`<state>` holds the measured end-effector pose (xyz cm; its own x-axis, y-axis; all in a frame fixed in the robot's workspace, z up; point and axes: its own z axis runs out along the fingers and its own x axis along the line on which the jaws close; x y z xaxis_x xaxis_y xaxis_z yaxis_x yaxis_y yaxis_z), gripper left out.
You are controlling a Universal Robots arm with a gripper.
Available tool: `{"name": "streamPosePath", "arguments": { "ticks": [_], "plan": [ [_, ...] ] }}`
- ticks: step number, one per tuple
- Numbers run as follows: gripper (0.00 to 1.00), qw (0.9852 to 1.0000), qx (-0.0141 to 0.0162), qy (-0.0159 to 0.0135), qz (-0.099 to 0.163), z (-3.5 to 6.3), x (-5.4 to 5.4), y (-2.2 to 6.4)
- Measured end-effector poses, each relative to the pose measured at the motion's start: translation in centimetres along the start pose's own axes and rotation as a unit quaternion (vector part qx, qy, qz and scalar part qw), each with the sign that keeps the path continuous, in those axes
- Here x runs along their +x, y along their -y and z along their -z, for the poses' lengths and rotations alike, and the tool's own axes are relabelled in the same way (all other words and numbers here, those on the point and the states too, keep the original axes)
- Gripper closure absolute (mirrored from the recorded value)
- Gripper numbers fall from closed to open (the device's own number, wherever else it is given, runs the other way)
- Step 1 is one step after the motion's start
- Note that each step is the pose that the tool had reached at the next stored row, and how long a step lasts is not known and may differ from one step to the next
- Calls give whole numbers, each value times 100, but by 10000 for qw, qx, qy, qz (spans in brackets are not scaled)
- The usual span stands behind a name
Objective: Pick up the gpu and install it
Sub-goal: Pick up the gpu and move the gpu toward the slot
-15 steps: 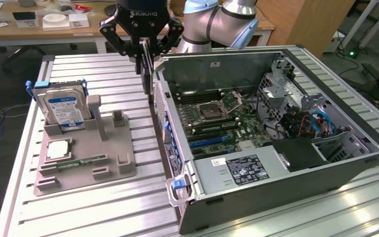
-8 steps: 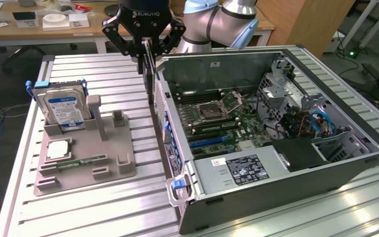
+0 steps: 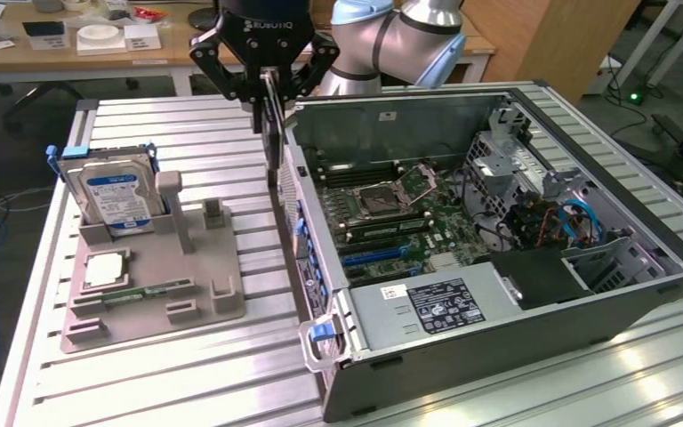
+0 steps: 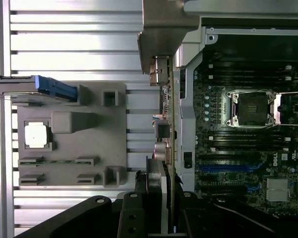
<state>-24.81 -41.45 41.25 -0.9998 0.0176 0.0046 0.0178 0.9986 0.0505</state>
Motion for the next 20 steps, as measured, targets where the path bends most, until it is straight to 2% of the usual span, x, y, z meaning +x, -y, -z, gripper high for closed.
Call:
{"name": "streamPosePath", "arguments": {
  "ticks": [20],
  "plan": [
    [72, 10000, 0, 0, 0, 0, -105, -2]
  ]
}}
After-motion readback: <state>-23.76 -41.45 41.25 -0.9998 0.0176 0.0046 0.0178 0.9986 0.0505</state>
